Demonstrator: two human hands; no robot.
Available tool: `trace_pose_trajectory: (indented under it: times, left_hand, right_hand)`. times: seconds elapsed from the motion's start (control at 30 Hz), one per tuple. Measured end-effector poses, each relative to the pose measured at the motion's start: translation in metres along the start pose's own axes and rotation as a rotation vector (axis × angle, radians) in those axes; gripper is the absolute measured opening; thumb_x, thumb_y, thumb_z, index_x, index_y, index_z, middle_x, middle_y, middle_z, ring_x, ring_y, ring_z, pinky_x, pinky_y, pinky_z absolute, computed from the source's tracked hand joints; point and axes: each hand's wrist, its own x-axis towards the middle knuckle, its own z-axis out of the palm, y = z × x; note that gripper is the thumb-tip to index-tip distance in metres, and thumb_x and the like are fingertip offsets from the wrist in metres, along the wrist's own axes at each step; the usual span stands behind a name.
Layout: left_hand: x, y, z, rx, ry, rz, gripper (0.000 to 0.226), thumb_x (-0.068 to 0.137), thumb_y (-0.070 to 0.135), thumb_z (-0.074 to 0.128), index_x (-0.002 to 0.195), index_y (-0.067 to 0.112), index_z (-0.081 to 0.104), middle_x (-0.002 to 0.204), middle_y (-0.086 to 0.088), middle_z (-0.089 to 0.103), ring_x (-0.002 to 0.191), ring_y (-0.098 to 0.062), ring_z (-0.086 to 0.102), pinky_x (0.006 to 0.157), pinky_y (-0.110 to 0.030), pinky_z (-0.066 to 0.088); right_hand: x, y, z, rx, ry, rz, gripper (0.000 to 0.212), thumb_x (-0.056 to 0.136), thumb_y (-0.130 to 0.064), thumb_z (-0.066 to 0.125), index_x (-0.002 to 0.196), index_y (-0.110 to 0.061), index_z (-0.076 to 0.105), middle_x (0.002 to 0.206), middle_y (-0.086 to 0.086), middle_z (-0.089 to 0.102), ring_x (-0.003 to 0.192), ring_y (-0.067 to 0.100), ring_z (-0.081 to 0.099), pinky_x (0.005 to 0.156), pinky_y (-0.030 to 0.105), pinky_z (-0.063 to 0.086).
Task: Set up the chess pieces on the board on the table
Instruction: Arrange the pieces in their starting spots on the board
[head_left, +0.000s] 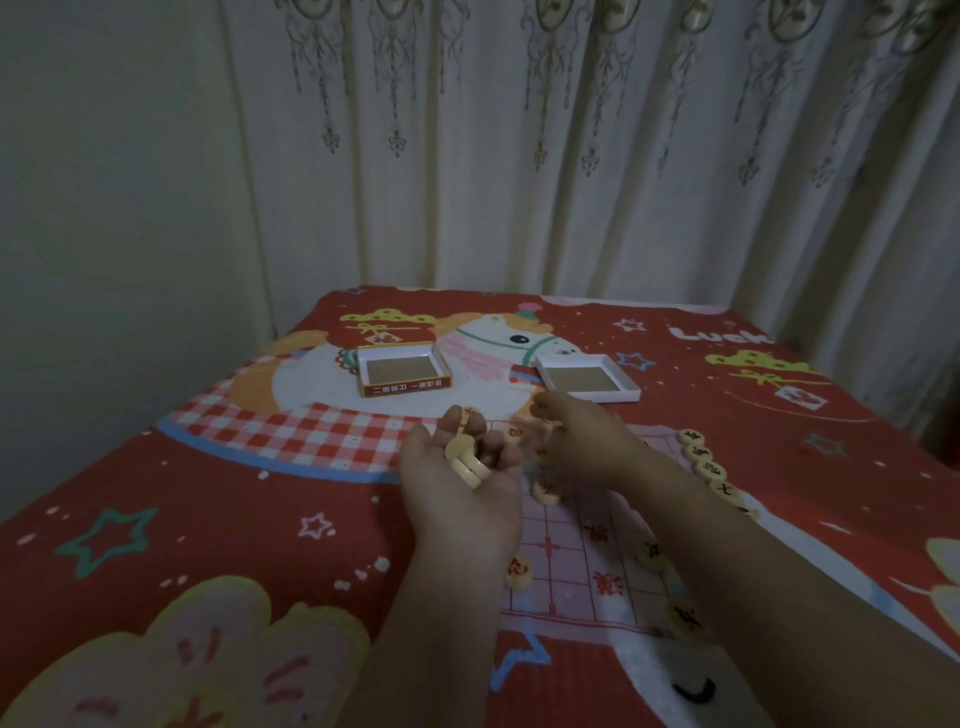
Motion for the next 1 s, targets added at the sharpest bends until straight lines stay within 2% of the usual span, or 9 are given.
trace_pose_trajectory:
  times: [0.07, 0.17, 0.23, 0.4, 0.57, 0.7, 0.83, 0.9, 1.0]
  left_hand:
    - [-0.002, -0.001, 0.001, -0.018, -0.001, 0.006, 0.042, 0.103, 0.041, 0.034, 0.104, 0.007, 0.059, 0.080, -0.010, 0.063, 0.068, -0.022, 0.061, 0.064, -0.032, 0.049]
    - [-0.004, -0.001, 0.001, -0.032, -0.006, 0.010, 0.047, 0.104, 0.041, 0.033, 0.114, 0.005, 0.061, 0.103, -0.013, 0.070, 0.099, -0.031, 0.068, 0.095, -0.044, 0.050]
    - [-0.004, -0.002, 0.000, -0.032, -0.015, -0.011, 0.047, 0.105, 0.041, 0.031, 0.115, 0.008, 0.062, 0.110, -0.012, 0.070, 0.107, -0.030, 0.067, 0.104, -0.046, 0.046]
    - [-0.003, -0.007, 0.000, -0.029, -0.007, -0.037, 0.041, 0.105, 0.037, 0.033, 0.114, 0.011, 0.063, 0.110, -0.008, 0.070, 0.110, -0.029, 0.065, 0.106, -0.047, 0.043]
    - [-0.002, -0.012, 0.005, 0.030, 0.001, -0.054, 0.025, 0.105, 0.028, 0.041, 0.115, 0.013, 0.060, 0.109, -0.008, 0.068, 0.101, -0.027, 0.065, 0.104, -0.045, 0.044]
    - [0.003, -0.016, 0.004, 0.038, -0.019, -0.061, 0.025, 0.104, 0.028, 0.045, 0.108, 0.010, 0.062, 0.100, -0.008, 0.070, 0.101, -0.025, 0.065, 0.108, -0.048, 0.041]
    - [0.014, -0.018, -0.004, 0.106, -0.053, -0.009, 0.038, 0.104, 0.024, 0.046, 0.139, 0.012, 0.050, 0.118, -0.006, 0.065, 0.125, -0.027, 0.057, 0.113, -0.054, 0.035]
    - [0.014, -0.019, -0.004, 0.129, -0.060, 0.016, 0.038, 0.104, 0.021, 0.045, 0.141, 0.012, 0.047, 0.117, -0.006, 0.064, 0.125, -0.027, 0.056, 0.111, -0.053, 0.037]
    - [0.014, -0.019, -0.004, 0.157, -0.065, -0.009, 0.037, 0.103, 0.022, 0.047, 0.138, 0.011, 0.050, 0.121, -0.006, 0.064, 0.117, -0.024, 0.060, 0.105, -0.048, 0.044]
  right_hand:
    - [-0.018, -0.008, -0.005, 0.296, 0.125, -0.012, 0.047, 0.092, -0.007, 0.048, 0.137, -0.021, 0.051, 0.128, -0.002, 0.063, 0.116, 0.020, 0.059, 0.096, 0.040, 0.049]
    - [-0.055, -0.030, -0.012, 0.574, 0.246, -0.147, 0.026, 0.097, -0.016, 0.054, 0.118, -0.030, 0.063, 0.099, -0.006, 0.068, 0.082, 0.012, 0.065, 0.072, 0.027, 0.055]
    - [-0.077, -0.042, -0.016, 0.603, 0.242, -0.253, 0.014, 0.094, -0.024, 0.063, 0.104, -0.031, 0.069, 0.093, -0.007, 0.064, 0.075, 0.010, 0.059, 0.065, 0.021, 0.050]
    - [-0.095, -0.042, -0.005, 0.510, 0.166, -0.336, 0.023, 0.088, -0.031, 0.071, 0.111, -0.033, 0.071, 0.095, -0.008, 0.059, 0.082, 0.002, 0.053, 0.072, 0.010, 0.040]
    - [-0.088, -0.036, 0.012, 0.643, 0.240, -0.243, 0.016, 0.094, -0.024, 0.065, 0.106, -0.029, 0.073, 0.095, -0.009, 0.069, 0.081, 0.010, 0.062, 0.072, 0.025, 0.052]
    - [-0.087, -0.033, 0.012, 0.704, 0.271, -0.146, 0.016, 0.096, -0.025, 0.062, 0.109, -0.031, 0.070, 0.087, -0.009, 0.071, 0.073, 0.011, 0.065, 0.064, 0.024, 0.054]
    - [-0.087, -0.028, 0.014, 0.718, 0.256, -0.098, 0.021, 0.098, -0.027, 0.057, 0.115, -0.033, 0.066, 0.084, -0.004, 0.069, 0.074, 0.021, 0.066, 0.069, 0.041, 0.058]
    - [-0.088, -0.028, 0.014, 0.716, 0.252, -0.109, 0.020, 0.098, -0.029, 0.057, 0.116, -0.035, 0.065, 0.081, -0.003, 0.068, 0.068, 0.017, 0.064, 0.063, 0.036, 0.057]
    - [-0.090, -0.029, 0.012, 0.724, 0.236, -0.159, 0.024, 0.097, -0.031, 0.059, 0.120, -0.041, 0.060, 0.072, -0.009, 0.063, 0.055, 0.003, 0.053, 0.052, 0.017, 0.042]
